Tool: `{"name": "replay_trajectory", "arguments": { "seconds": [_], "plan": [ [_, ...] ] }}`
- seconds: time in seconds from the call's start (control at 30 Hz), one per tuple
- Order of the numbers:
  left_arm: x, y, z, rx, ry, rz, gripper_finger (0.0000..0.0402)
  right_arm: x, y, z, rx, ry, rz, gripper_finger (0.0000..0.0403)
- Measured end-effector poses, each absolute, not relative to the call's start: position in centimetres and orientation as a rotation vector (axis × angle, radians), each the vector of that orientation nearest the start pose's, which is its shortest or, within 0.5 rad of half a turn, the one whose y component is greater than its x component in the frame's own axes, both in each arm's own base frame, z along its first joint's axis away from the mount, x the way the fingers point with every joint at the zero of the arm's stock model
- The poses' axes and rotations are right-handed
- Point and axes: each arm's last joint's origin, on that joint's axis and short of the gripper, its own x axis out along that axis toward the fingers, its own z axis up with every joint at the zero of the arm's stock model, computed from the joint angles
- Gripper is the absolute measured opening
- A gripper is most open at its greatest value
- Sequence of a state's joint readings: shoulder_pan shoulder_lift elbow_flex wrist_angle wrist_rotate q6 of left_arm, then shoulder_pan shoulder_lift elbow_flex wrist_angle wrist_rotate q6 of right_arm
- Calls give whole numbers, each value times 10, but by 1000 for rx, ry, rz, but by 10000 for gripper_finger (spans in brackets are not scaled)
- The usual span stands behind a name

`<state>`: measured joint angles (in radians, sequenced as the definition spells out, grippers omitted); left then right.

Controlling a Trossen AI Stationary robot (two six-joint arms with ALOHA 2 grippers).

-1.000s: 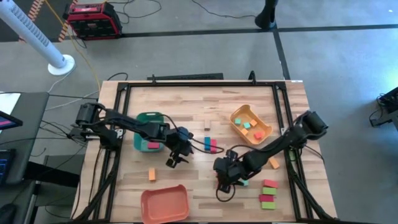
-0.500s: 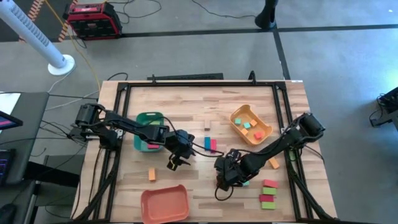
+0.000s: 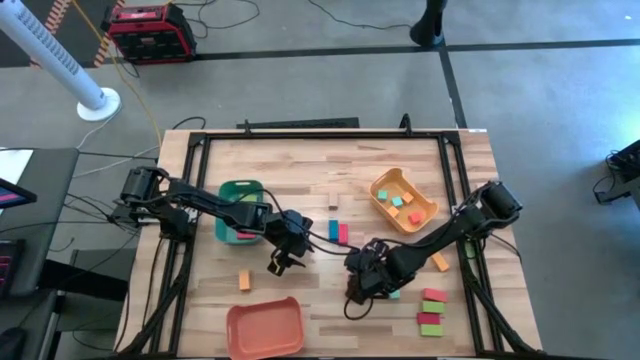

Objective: Sort blocks by size
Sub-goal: Put the orange cube block into the yellow bin

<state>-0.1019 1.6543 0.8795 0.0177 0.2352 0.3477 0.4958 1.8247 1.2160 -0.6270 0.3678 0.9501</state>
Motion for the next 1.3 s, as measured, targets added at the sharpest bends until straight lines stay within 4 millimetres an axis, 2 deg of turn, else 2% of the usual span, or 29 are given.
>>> {"name": "replay_trajectory", "arguments": {
  "seconds": [0.37,0.93,1.3],
  "plan": [
    [326,-40,172,280,697,-450,212,319,163,158,304,1081,-431,245],
    [326,-40,172,280,697,-450,212,314,161,157,268,1119,-448,245],
    [326,-41,172,281,698,-454,212,312,163,156,124,1158,-366,245]
  ]
}}
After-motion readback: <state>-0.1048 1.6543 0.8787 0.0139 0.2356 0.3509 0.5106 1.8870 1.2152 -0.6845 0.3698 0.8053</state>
